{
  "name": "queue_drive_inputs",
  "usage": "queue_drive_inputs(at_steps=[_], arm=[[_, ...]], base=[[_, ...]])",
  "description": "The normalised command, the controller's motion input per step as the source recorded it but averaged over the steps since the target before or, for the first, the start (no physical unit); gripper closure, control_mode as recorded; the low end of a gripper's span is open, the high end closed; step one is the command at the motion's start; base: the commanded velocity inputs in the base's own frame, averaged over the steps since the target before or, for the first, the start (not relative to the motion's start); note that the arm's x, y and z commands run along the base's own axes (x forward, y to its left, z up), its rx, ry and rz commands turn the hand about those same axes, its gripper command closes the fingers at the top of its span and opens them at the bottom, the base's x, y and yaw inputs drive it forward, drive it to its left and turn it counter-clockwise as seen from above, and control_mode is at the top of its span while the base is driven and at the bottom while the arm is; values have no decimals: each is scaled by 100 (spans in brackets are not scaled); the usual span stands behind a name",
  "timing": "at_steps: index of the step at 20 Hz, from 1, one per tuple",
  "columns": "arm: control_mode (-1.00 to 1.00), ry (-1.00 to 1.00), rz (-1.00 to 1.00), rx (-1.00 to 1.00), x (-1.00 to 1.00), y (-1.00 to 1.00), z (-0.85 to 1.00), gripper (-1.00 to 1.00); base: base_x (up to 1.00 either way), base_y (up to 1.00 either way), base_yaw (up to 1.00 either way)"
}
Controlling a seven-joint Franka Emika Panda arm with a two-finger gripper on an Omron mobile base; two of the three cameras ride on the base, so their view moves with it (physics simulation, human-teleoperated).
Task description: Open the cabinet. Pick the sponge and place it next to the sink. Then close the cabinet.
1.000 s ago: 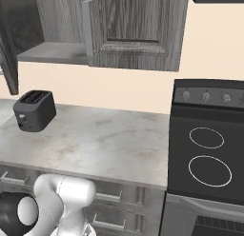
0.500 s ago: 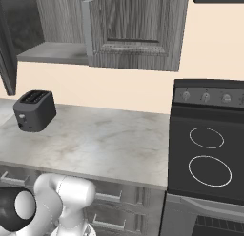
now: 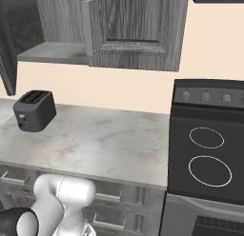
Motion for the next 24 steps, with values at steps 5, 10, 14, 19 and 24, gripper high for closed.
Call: queue_drive_inputs(at_steps=[5, 10, 14, 19, 24], arm=[[-100, 0, -29, 7, -37, -100, 4, -100], [-100, 0, -38, 11, -15, -100, 0, -100], [-100, 0, -38, 16, -1, -100, 0, -100], [-100, 0, -30, 28, -11, -92, 4, -100], [-100, 4, -3, 29, -12, -36, 9, -100]], base=[[0, 0, 0], [0, 0, 0], [0, 0, 0], [0, 0, 0], [0, 0, 0]])
